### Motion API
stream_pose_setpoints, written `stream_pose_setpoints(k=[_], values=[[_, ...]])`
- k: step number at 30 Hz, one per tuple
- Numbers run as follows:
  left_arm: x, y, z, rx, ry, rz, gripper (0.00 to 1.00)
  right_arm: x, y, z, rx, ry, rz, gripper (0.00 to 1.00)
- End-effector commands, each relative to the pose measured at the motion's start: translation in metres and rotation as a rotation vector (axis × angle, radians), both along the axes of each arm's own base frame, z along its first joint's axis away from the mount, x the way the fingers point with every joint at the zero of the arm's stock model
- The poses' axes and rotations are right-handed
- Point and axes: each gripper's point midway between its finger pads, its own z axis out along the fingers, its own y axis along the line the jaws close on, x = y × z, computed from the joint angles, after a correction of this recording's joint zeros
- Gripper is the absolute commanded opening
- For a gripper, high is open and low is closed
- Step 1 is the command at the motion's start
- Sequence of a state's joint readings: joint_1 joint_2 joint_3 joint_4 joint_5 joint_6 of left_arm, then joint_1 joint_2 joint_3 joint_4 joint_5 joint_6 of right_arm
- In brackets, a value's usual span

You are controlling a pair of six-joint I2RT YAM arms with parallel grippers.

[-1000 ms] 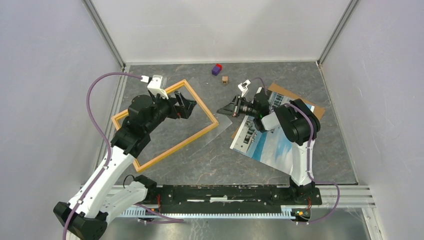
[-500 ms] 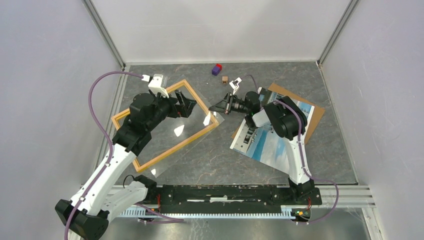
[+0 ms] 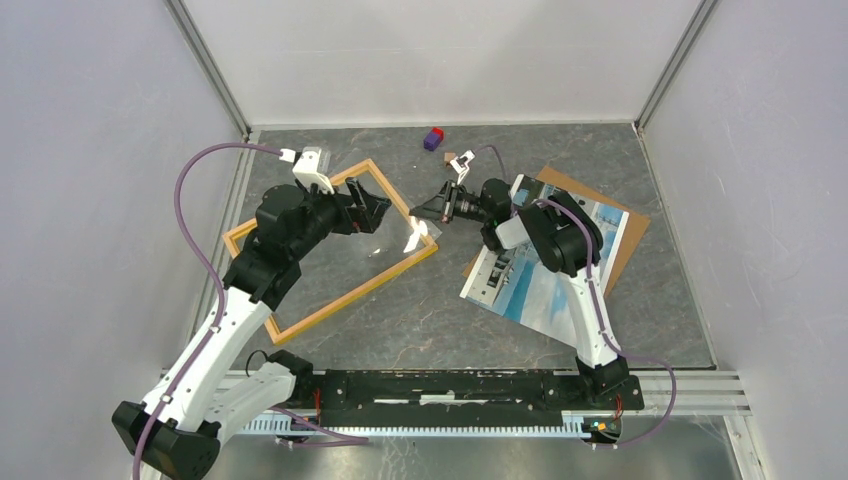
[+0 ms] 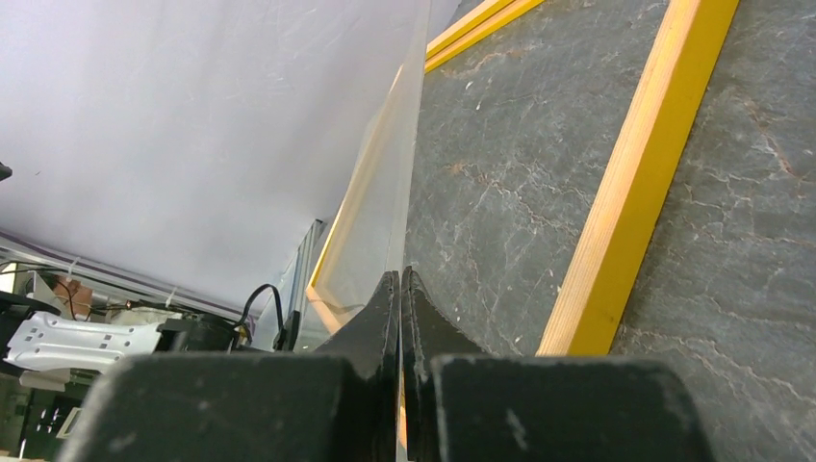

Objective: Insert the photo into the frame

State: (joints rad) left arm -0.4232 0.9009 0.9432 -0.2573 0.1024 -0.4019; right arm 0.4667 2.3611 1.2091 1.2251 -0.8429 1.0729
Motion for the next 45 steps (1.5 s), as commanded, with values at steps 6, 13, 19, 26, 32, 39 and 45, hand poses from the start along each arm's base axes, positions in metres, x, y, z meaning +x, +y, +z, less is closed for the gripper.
stream_pose_setpoints(k=[6,13,19,26,32,39,45], values=[[-0.001,-0.004,0.028,-0.086,-0.051,-0.008,1.0,0.012,0.016,0.019,0.047,-0.067,-0.038,0.0],[-0.001,-0.005,0.027,-0.09,-0.047,-0.01,1.0,0.023,0.019,0.016,0.056,-0.029,-0.083,0.0],[-0.001,-0.004,0.028,-0.09,-0.05,-0.008,1.0,0.03,0.027,0.013,0.038,0.003,-0.117,0.0],[-0.002,-0.004,0.029,-0.094,-0.05,-0.008,1.0,0.035,0.035,0.01,0.024,0.033,-0.161,0.0],[-0.003,-0.004,0.03,-0.096,-0.054,-0.009,1.0,0.039,0.039,0.014,0.037,0.035,-0.192,0.0],[-0.003,-0.005,0.03,-0.102,-0.052,-0.015,1.0,0.04,0.038,0.01,0.032,0.05,-0.24,0.0],[-0.003,-0.005,0.03,-0.104,-0.051,-0.013,1.0,0.042,0.034,0.01,0.019,0.041,-0.287,0.0]])
